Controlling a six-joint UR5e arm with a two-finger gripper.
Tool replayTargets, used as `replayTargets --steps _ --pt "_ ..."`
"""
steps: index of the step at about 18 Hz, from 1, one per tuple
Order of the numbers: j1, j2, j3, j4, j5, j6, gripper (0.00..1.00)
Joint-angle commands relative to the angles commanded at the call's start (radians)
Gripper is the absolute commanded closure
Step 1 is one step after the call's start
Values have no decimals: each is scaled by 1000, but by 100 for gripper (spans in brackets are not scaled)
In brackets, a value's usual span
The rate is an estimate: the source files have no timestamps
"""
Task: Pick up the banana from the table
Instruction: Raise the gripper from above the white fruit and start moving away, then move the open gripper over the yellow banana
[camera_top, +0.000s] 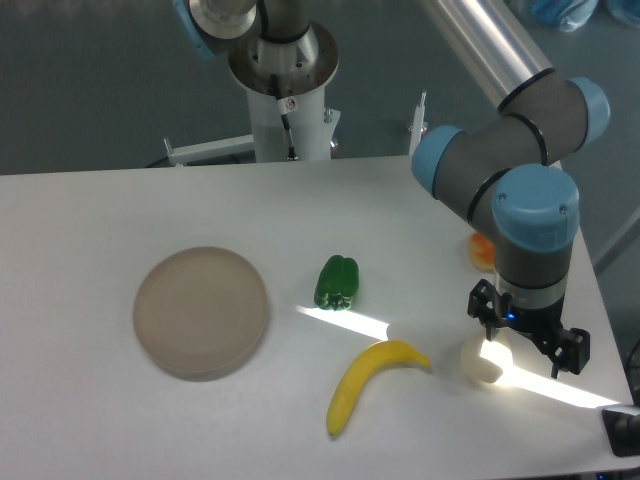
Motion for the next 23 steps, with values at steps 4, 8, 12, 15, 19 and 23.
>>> replayTargets --steps 4,8,12,15,19,23 --pt "0 5 -5 0 0 0 0" --pt "0 18 -12 2 2 0 0" --pt "-9 25 -20 3 2 -153 0" --pt "-21 25 -23 12 3 -257 0" --pt "-60 23 -25 12 2 -484 0" --pt "-113 18 -76 12 9 -610 0"
